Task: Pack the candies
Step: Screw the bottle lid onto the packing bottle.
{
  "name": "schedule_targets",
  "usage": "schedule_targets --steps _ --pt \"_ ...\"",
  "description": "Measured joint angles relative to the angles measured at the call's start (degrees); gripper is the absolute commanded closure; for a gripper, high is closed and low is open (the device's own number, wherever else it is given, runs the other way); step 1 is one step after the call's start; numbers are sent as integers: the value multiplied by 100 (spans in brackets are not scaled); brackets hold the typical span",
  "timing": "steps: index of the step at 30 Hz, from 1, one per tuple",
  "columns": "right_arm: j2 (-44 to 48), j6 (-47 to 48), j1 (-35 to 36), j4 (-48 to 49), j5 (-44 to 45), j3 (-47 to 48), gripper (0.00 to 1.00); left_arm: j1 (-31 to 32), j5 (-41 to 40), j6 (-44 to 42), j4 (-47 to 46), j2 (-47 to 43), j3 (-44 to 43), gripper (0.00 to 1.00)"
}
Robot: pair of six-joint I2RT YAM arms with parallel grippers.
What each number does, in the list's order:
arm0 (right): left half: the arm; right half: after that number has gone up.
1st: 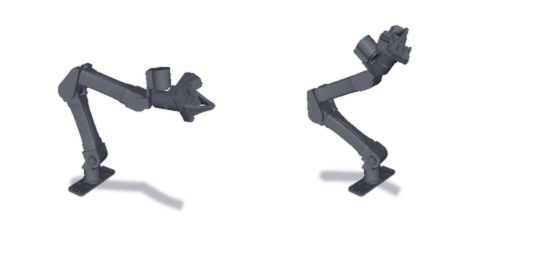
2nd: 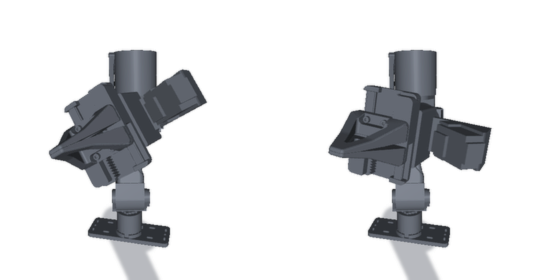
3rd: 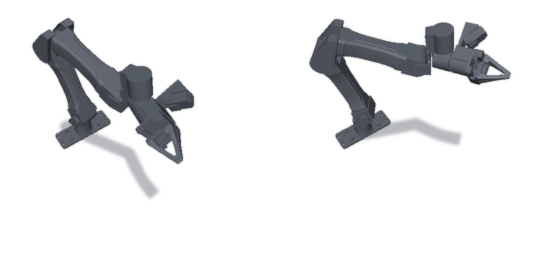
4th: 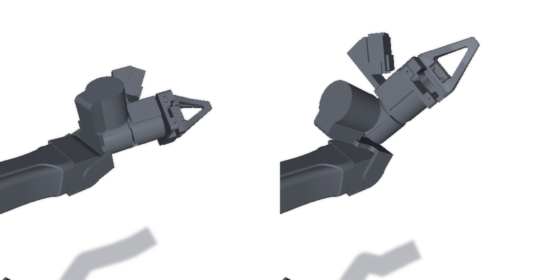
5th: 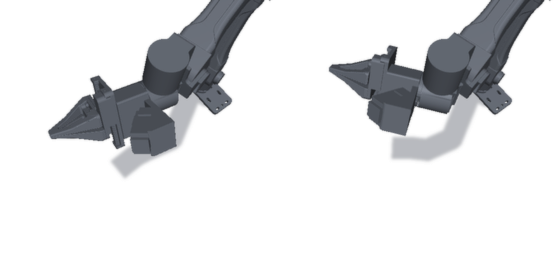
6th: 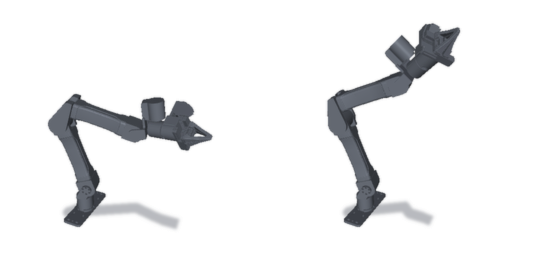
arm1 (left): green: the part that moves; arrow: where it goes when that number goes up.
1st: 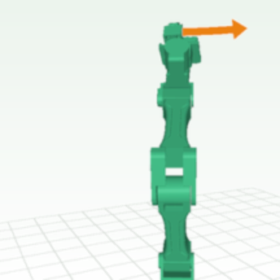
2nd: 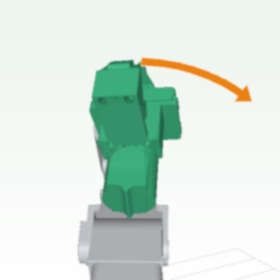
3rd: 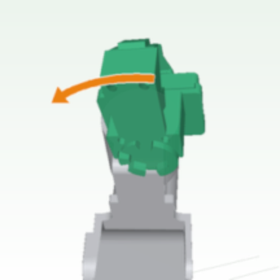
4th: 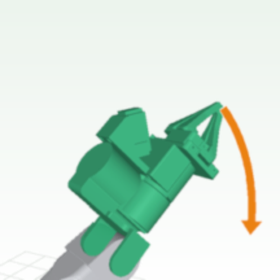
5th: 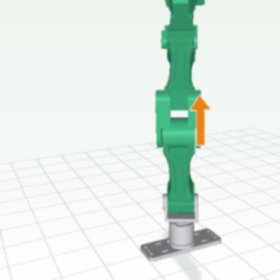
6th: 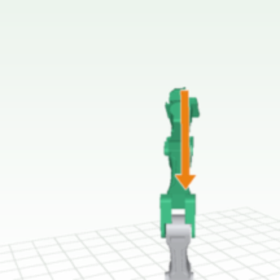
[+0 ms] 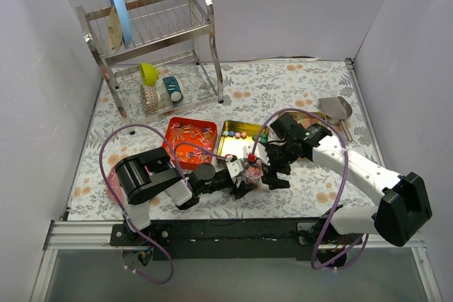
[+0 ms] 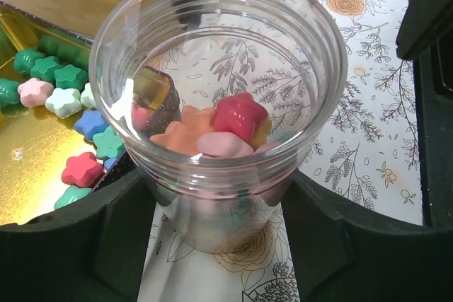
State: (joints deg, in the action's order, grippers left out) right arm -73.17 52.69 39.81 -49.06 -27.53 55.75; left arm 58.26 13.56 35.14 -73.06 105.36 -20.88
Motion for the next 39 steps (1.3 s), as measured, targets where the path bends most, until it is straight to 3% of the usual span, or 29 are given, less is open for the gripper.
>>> schedule_targets --steps 9,14,21,28,31,39 --pt "201 -11 -584 -398 280 -52 2 0 0 2 -11 9 0 100" --pt "205 -52 -717 -264 7 570 3 0 0 2 -9 9 0 100" --pt "-468 94 -374 -186 -662 1388 2 -2 2 0 7 9 -13 100" --pt "-1366 911 -267 -894 -920 1694 2 -2 2 0 17 11 -24 100" --pt "-1624 1209 -264 -1161 -970 1904 4 -2 0 0 17 11 -24 100" --pt "-1690 1668 -249 -1471 -999 1963 20 -2 0 0 13 15 -24 100"
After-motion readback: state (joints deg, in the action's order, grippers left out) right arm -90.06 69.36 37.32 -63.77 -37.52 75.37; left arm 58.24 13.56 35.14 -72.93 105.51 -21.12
